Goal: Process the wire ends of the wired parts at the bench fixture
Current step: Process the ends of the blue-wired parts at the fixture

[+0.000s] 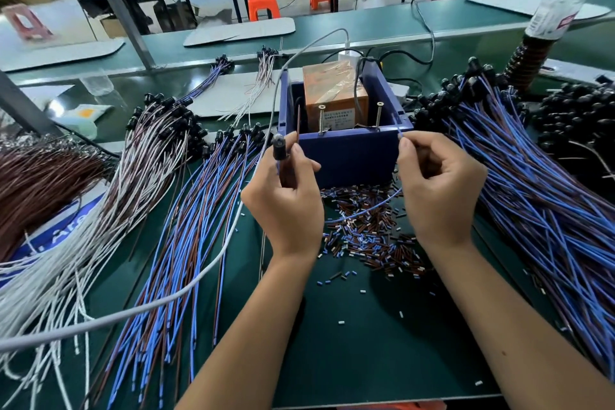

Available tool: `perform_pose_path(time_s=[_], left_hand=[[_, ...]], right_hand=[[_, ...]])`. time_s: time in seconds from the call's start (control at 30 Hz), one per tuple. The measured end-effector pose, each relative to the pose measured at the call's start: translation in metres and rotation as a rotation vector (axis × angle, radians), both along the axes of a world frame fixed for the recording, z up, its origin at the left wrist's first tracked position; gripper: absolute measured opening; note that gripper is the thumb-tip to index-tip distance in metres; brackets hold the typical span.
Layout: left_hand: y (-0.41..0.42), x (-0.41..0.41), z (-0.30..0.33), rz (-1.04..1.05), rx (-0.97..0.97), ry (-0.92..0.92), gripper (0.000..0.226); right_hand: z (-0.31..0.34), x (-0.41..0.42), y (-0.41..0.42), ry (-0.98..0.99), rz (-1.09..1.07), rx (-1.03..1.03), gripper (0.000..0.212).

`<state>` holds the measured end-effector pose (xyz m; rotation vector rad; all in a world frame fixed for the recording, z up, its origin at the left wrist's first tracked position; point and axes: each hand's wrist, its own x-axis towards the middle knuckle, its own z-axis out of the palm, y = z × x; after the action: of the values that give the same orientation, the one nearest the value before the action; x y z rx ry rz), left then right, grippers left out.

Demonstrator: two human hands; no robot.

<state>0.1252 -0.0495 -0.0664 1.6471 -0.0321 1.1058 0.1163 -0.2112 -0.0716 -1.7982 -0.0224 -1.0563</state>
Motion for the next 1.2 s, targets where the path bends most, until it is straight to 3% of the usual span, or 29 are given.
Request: perform_pose_path(time_s=[0.9,1.2], left_hand=[[-0.0012,-0.0037,0.0005,-0.035,-0.010,0.013,0.020],[-0.0013,-0.0047,0.0021,-0.032,-0.057,0.062,0.016]], right_hand=[[0.0019,0.0018,0.0040,-0.001,0.022,-0.120,0.017],[0.0023,0.0006,0.0052,0.025,0.040,-0.064,0.017]])
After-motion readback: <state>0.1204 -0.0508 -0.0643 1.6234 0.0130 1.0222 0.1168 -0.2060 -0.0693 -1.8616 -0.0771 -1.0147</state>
